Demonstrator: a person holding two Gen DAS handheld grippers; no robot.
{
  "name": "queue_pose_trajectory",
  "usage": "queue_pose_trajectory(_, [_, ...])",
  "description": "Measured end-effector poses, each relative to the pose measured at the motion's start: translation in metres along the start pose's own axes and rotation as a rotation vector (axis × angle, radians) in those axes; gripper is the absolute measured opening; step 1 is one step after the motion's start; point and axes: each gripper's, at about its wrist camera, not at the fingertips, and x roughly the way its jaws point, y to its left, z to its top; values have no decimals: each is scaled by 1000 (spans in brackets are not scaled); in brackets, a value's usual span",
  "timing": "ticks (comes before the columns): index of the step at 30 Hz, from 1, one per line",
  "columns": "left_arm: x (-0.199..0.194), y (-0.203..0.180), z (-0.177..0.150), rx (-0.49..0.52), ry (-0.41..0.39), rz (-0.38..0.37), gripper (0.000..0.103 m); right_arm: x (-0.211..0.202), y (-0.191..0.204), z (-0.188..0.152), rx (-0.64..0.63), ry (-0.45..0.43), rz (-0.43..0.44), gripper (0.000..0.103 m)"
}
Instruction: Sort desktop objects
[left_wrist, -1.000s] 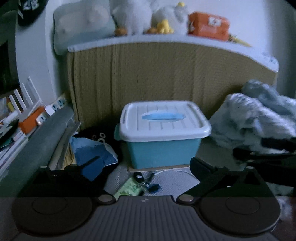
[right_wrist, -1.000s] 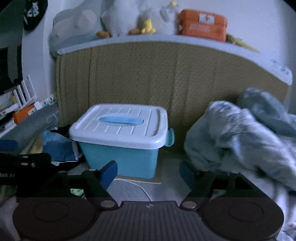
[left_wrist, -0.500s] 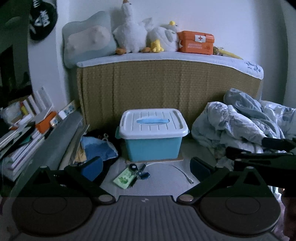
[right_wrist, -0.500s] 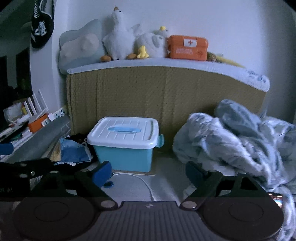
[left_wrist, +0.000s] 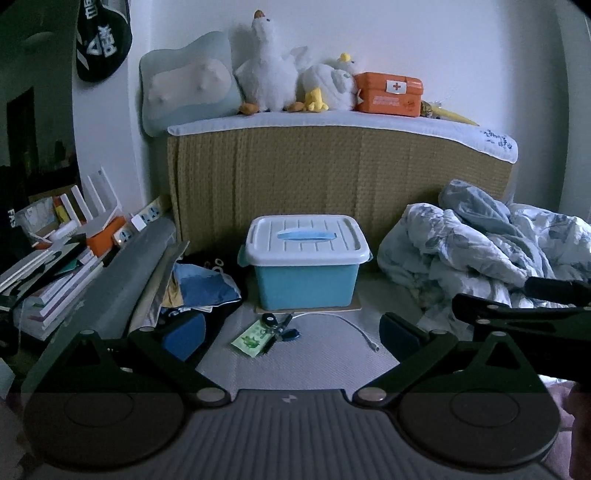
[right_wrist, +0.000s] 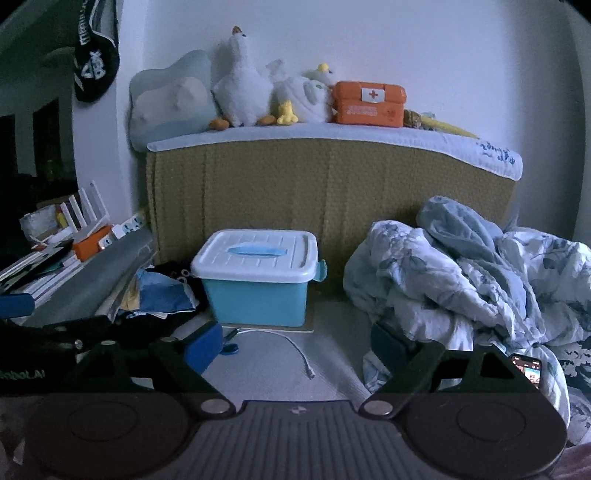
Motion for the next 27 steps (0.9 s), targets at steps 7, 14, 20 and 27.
queue_pose_trajectory(7, [-18,-2,-4,-8,-13,23,103,-22,4,-4,-10,-21,8,90])
queue_pose_trajectory(14, [-30,-8,-5,2,-22,39,103,-32,-2,-8,-6,-20,5,90])
queue_pose_trajectory(20, [-35,-13,-2,9,-37,42,103,-41,-4,-6,-8,-38,13,90])
queue_pose_trajectory(27, [-36,-11,-1,-3,-42,57,103,-42,-3,-4,-19,-39,28,90])
